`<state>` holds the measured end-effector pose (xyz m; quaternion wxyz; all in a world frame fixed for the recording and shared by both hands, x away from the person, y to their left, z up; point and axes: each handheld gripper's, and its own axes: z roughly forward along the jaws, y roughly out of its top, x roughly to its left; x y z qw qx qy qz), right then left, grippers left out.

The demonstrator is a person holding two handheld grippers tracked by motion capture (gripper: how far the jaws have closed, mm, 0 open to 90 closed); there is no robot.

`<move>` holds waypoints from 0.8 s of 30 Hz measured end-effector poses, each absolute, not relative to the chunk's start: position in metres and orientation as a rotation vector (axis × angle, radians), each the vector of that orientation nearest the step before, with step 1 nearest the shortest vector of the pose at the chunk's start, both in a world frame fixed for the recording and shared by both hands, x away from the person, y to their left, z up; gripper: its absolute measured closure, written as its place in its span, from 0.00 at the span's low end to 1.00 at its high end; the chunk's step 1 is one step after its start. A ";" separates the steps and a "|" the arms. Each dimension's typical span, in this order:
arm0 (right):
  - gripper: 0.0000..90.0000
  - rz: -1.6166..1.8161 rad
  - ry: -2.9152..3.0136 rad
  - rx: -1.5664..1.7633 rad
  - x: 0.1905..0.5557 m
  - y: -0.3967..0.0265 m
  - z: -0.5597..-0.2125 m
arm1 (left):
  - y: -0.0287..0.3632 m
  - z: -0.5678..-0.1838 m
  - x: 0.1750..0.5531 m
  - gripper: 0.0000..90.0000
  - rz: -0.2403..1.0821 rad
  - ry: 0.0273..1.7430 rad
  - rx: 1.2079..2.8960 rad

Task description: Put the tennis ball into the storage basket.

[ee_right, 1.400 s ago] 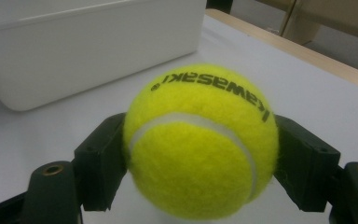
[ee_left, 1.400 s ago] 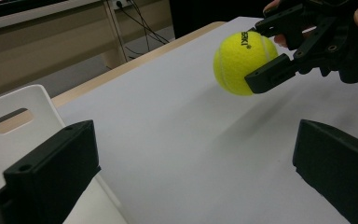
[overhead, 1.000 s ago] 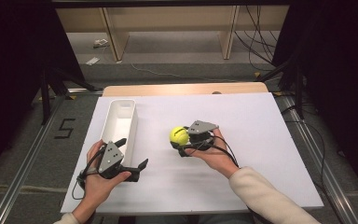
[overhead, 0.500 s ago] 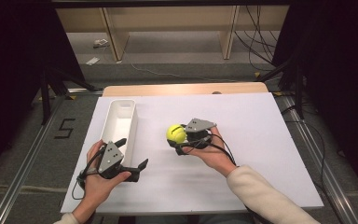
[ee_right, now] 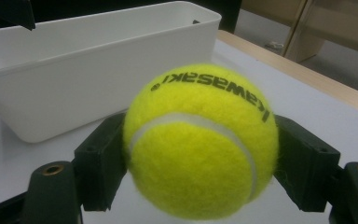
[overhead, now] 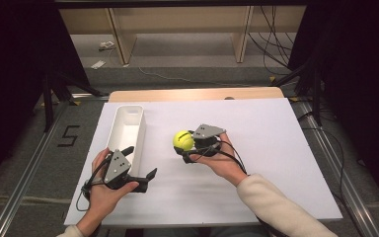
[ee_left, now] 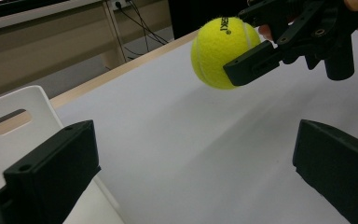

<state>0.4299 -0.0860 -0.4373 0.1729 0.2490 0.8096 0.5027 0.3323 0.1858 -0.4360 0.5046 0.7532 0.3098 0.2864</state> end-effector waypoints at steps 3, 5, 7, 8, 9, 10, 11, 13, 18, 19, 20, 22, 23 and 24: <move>0.29 1.426 2.290 0.701 0.430 -0.086 -0.436 | 0.186 -0.436 0.332 0.00 0.692 0.747 1.818; 0.29 1.433 2.286 0.708 0.431 -0.085 -0.436 | 0.185 -0.436 0.332 0.00 0.693 0.745 1.819; 0.29 1.436 2.288 0.708 0.431 -0.085 -0.435 | 0.185 -0.436 0.332 0.00 0.693 0.745 1.821; 0.29 1.436 2.288 0.708 0.431 -0.085 -0.435 | 0.185 -0.436 0.332 0.00 0.694 0.745 1.823; 0.29 1.438 2.285 0.704 0.431 -0.084 -0.435 | 0.185 -0.436 0.332 0.00 0.694 0.745 1.823; 0.29 1.439 2.284 0.704 0.431 -0.084 -0.435 | 0.185 -0.436 0.332 0.00 0.695 0.744 1.822; 0.29 1.438 2.284 0.701 0.432 -0.084 -0.434 | 0.185 -0.436 0.332 0.00 0.695 0.744 1.820; 0.29 1.443 2.282 0.709 0.432 -0.084 -0.434 | 0.185 -0.436 0.332 0.00 0.695 0.744 1.820; 0.29 1.450 2.281 0.707 0.433 -0.082 -0.433 | 0.185 -0.436 0.332 0.00 0.695 0.744 1.819; 0.29 1.452 2.280 0.707 0.433 -0.081 -0.433 | 0.185 -0.436 0.332 0.00 0.696 0.744 1.818; 0.29 1.452 2.280 0.704 0.433 -0.081 -0.433 | 0.185 -0.436 0.332 0.00 0.695 0.744 1.818; 0.29 1.453 2.283 0.702 0.433 -0.080 -0.433 | 0.186 -0.436 0.332 0.00 0.695 0.745 1.818; 0.29 1.454 2.283 0.704 0.433 -0.079 -0.433 | 0.186 -0.436 0.332 0.00 0.696 0.745 1.818; 0.29 1.456 2.281 0.707 0.433 -0.079 -0.433 | 0.186 -0.435 0.332 0.00 0.697 0.745 1.817</move>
